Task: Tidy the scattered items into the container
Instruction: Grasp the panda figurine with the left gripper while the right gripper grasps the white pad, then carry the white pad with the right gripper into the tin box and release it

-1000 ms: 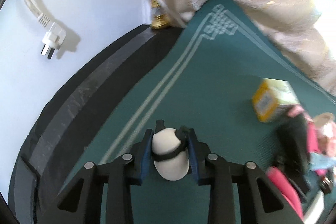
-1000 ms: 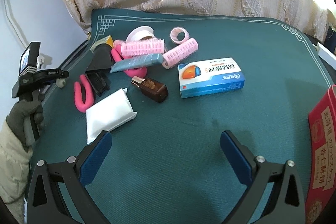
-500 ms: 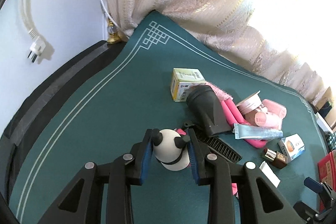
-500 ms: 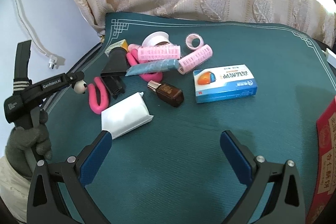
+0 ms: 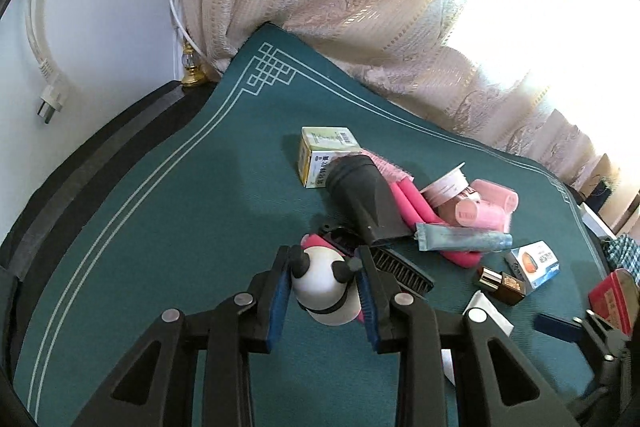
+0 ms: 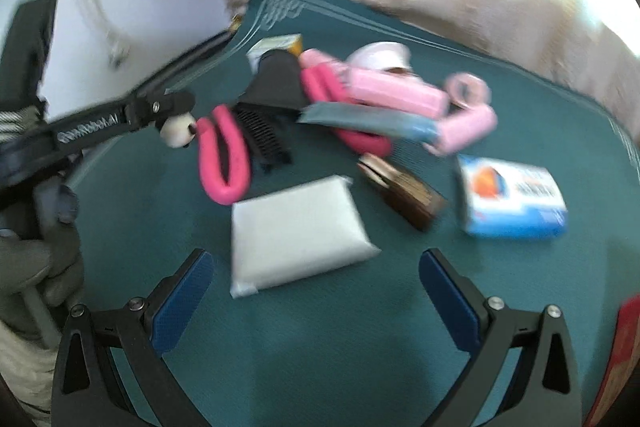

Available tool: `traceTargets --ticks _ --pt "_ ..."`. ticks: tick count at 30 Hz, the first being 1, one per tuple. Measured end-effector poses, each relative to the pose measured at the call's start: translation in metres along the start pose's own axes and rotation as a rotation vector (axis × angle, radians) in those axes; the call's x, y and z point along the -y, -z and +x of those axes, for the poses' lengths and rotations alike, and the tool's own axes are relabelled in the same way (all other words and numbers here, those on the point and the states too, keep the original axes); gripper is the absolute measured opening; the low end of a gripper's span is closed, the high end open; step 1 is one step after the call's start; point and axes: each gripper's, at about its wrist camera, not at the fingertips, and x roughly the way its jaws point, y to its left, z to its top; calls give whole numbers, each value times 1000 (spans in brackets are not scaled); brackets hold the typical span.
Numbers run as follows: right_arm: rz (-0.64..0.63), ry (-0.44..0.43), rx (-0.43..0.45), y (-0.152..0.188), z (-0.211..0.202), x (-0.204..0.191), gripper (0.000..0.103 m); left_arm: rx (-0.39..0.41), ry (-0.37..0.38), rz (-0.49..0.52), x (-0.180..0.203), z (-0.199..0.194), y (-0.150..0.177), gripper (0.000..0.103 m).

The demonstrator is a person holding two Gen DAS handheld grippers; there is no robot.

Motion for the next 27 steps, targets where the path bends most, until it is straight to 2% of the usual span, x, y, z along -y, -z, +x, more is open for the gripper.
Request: traceTargets --ticks 2,4,7,15,22,27 --pt "-33 30 -30 -7 13 -9 99 -2 3 -7 -1 0 0 33" --pt "-42 47 -62 -9 22 -13 90 -9 4 -13 -2 1 0 33" --pt "-41 64 -50 -9 21 -13 79 -23 13 -16 -1 3 1 33" --pt "42 46 -7 9 0 -7 77 -22 21 14 9 2 4 33" --pt "176 58 96 43 -59 10 77 -23 20 33 14 2 6 33" --pt "285 124 193 77 -120 35 77 -12 41 64 25 -2 10 33"
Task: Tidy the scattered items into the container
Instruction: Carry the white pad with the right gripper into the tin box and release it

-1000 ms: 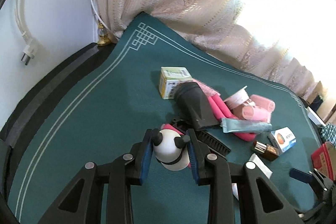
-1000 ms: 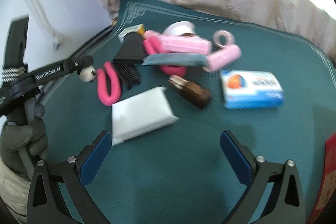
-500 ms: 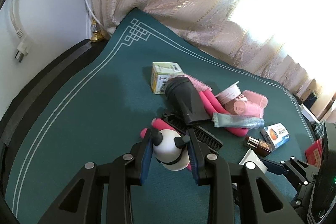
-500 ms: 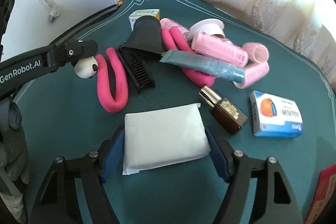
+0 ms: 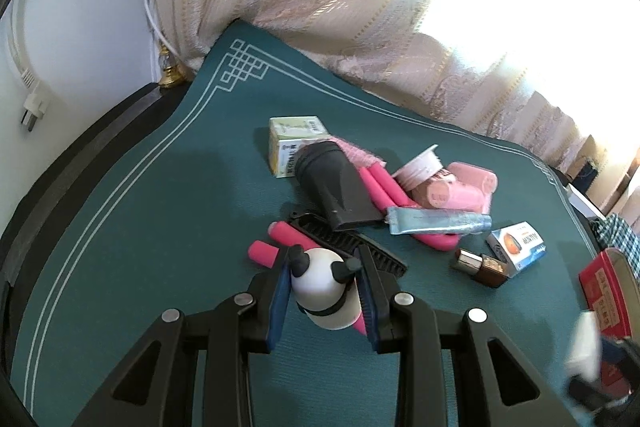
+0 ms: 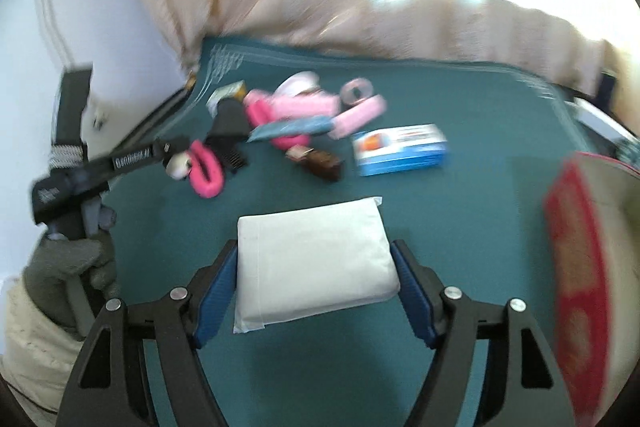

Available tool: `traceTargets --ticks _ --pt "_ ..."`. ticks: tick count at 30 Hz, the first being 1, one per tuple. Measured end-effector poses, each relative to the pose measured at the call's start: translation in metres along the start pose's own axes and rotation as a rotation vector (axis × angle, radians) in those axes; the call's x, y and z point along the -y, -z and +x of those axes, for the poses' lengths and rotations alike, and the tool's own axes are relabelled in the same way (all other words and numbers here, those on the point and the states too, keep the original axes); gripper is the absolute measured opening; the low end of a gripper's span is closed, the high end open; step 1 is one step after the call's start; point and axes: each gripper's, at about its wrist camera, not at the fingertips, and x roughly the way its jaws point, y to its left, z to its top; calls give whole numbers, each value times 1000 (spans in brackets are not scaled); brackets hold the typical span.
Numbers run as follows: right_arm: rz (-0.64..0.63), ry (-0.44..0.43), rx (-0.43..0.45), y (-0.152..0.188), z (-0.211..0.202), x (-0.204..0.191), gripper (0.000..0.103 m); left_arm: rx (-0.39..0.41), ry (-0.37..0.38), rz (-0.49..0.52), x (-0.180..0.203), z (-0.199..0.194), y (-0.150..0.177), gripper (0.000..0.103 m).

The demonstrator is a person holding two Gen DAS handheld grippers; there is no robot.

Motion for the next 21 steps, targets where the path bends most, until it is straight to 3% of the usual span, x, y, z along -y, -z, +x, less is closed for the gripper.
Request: traceTargets --ticks 7,13,18,21 --pt "149 170 169 15 -92 69 77 -11 52 80 34 -13 14 33" --pt "286 297 204 34 -124 130 77 -7 156 166 87 -34 29 33" --pt "343 318 218 48 -136 153 77 1 174 191 108 -44 30 33" --pt "332 317 234 51 -141 155 77 11 122 167 94 -47 30 33"
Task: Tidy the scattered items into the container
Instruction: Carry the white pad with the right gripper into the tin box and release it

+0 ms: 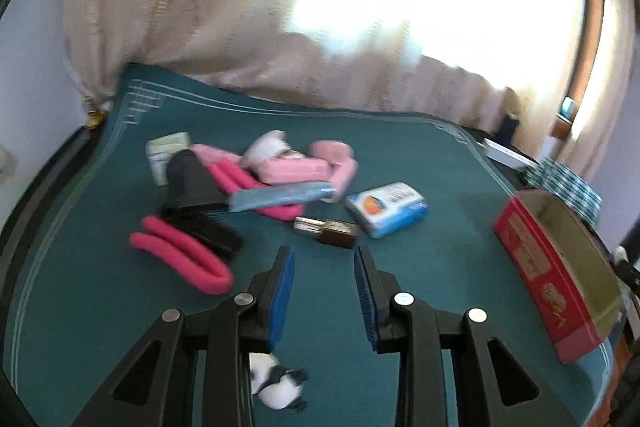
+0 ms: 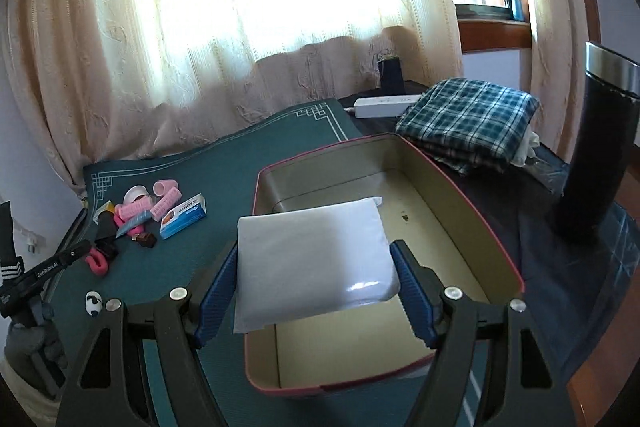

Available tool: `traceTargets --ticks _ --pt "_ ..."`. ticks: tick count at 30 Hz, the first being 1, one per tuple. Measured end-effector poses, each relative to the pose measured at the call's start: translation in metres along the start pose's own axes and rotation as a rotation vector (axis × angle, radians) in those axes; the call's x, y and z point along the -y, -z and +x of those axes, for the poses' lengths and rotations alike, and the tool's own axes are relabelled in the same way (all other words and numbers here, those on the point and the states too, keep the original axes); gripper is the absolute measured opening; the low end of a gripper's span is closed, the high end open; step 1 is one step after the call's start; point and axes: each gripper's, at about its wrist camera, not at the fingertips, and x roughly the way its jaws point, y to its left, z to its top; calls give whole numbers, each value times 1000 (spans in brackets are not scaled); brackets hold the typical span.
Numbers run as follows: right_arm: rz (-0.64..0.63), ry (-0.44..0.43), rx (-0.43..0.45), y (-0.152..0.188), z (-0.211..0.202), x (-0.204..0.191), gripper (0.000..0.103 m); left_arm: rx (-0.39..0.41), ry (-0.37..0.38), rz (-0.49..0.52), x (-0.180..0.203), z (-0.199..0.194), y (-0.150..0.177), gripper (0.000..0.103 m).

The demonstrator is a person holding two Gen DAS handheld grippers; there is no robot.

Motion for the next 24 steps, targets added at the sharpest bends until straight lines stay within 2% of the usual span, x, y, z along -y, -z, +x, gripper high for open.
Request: traceTargets --ticks 3,4,5,6,7,12,18,24 --pt "-7 -6 12 1 0 0 77 -39 -33 -45 -23 -1 9 33" --pt "-3 -10 13 0 1 1 78 -53 -38 -54 -29 -1 12 36" --pt "3 -12 14 0 2 1 78 -70 -45 -61 -35 0 16 42" --pt "10 -13 15 0 3 2 78 -83 -52 -67 -40 0 21 59" --pt "16 -16 14 0 4 3 78 -90 -56 -71 -43 -1 25 64" --pt "30 -15 1 3 8 5 79 -131 -44 -51 -39 5 43 64" --pt "22 2 19 2 3 6 81 -142 -21 -3 -20 11 46 64" --pt "39 -6 16 2 4 9 81 -157 -28 3 -17 17 47 64"
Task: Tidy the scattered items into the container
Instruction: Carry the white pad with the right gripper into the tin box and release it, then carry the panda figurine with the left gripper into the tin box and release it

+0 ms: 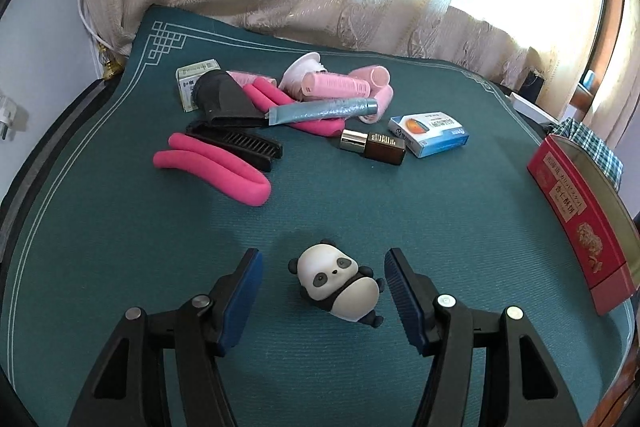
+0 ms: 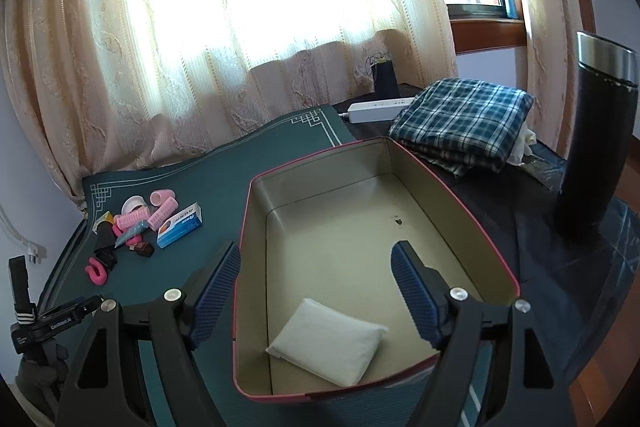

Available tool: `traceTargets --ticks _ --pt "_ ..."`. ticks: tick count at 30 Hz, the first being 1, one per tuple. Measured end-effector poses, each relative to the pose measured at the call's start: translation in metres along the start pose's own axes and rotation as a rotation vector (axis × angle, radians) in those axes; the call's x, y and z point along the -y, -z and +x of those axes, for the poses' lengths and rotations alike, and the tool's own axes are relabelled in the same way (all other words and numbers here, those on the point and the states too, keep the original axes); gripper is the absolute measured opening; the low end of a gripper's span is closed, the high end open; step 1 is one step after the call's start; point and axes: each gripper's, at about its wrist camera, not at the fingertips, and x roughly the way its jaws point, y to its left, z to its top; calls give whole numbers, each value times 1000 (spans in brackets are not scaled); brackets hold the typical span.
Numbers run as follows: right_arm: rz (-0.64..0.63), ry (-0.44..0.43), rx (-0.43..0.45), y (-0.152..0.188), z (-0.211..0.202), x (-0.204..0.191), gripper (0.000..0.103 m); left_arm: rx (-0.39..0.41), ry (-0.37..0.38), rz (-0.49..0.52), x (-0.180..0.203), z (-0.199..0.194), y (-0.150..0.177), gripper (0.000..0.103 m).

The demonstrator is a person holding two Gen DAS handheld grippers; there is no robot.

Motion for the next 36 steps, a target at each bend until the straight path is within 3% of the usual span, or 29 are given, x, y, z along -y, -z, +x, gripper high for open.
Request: traceTargets --ticks 5,6,7,20,26,36 --pt "-3 -14 2 1 -1 -2 81 -17 -14 15 2 9 1 64" --pt "-5 -17 4 1 -2 -3 81 -25 -12 16 3 12 1 62" --pt "-8 -18 6 1 -2 -4 81 -36 3 16 3 15 0 49" --pt "3 -22 62 -1 -15 3 81 11 33 38 25 -5 -6 49" --pt "41 -24 91 -1 -25 21 81 37 102 109 72 -20 -21 49" --pt "104 -3 125 -3 -46 61 81 70 290 331 206 -36 -40 49"
